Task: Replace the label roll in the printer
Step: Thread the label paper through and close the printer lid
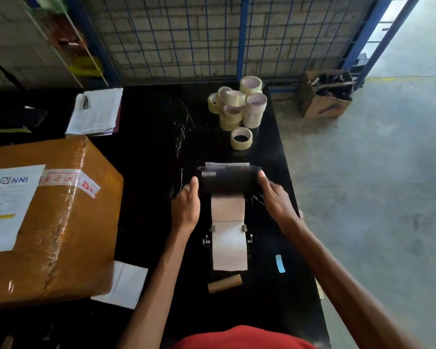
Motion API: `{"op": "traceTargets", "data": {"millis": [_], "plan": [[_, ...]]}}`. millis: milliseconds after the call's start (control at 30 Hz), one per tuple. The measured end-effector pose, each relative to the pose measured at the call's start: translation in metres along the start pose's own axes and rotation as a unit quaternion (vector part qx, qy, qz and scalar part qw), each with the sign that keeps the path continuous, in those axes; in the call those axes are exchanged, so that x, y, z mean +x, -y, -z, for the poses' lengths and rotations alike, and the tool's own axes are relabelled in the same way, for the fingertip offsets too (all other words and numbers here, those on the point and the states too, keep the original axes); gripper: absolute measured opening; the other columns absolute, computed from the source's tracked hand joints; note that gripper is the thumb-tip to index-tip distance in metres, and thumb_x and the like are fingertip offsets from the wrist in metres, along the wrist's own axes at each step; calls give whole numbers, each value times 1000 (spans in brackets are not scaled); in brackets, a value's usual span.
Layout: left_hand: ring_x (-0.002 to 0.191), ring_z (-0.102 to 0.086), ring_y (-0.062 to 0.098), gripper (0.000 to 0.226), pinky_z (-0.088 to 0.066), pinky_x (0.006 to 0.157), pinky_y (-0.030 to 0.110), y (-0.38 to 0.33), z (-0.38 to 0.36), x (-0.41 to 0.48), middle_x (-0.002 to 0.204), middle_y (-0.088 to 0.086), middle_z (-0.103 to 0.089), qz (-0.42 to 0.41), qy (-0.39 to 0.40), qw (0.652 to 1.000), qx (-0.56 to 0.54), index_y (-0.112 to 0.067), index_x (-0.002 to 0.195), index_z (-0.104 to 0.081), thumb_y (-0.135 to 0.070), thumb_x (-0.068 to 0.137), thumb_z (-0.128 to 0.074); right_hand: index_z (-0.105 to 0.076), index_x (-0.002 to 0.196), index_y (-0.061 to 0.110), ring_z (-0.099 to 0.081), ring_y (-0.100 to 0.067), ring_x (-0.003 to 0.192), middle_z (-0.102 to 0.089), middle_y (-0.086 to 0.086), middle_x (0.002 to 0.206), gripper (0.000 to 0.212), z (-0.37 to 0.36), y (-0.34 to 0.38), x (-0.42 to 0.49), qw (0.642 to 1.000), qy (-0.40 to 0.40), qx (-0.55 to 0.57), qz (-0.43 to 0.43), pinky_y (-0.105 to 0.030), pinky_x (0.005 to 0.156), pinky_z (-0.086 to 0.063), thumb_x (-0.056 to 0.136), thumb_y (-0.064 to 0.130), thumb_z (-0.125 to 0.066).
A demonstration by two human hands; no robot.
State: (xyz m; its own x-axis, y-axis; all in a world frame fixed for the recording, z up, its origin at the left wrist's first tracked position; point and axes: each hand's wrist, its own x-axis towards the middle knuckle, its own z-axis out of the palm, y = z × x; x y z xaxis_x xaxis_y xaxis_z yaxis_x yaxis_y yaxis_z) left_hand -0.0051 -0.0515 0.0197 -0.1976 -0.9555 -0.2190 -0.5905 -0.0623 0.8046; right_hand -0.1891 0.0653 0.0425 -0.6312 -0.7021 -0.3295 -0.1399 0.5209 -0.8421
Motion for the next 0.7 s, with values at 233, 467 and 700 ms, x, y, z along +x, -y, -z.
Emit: {"op": "traceTargets", "data": {"millis": [233, 467, 700], "plan": [[63, -66, 14, 40, -45, 55, 20, 54, -20, -67, 72, 3, -69, 5, 5, 1000, -4, -20, 86, -64, -50, 100, -42, -82, 83, 25, -62, 4, 71, -69, 16, 69, 45, -32, -72, -45, 999, -31, 4, -25, -12, 63, -44, 101, 50, -48], [107, -64, 13, 42, -45, 82, 6, 96, -34, -79, 120, 7, -70, -15, 17, 999, 22, -6, 123, -65, -40, 100, -53, -54, 143, 11, -45, -26, 143, -49, -10, 152, 47, -47, -110, -61, 999, 8, 5, -35, -41, 117, -39, 104, 36, -50], [96, -64, 9, 46, -38, 66, -8, 110, -39, -82, 95, -12, -64, 12, 29, 999, -20, -7, 120, -66, -45, 98, -53, -43, 152, 16, -67, -9, 112, -68, -4, 132, 55, -50, -124, -64, 998, 34, 44, -36, -32, 96, -57, 103, 42, -46]]}}
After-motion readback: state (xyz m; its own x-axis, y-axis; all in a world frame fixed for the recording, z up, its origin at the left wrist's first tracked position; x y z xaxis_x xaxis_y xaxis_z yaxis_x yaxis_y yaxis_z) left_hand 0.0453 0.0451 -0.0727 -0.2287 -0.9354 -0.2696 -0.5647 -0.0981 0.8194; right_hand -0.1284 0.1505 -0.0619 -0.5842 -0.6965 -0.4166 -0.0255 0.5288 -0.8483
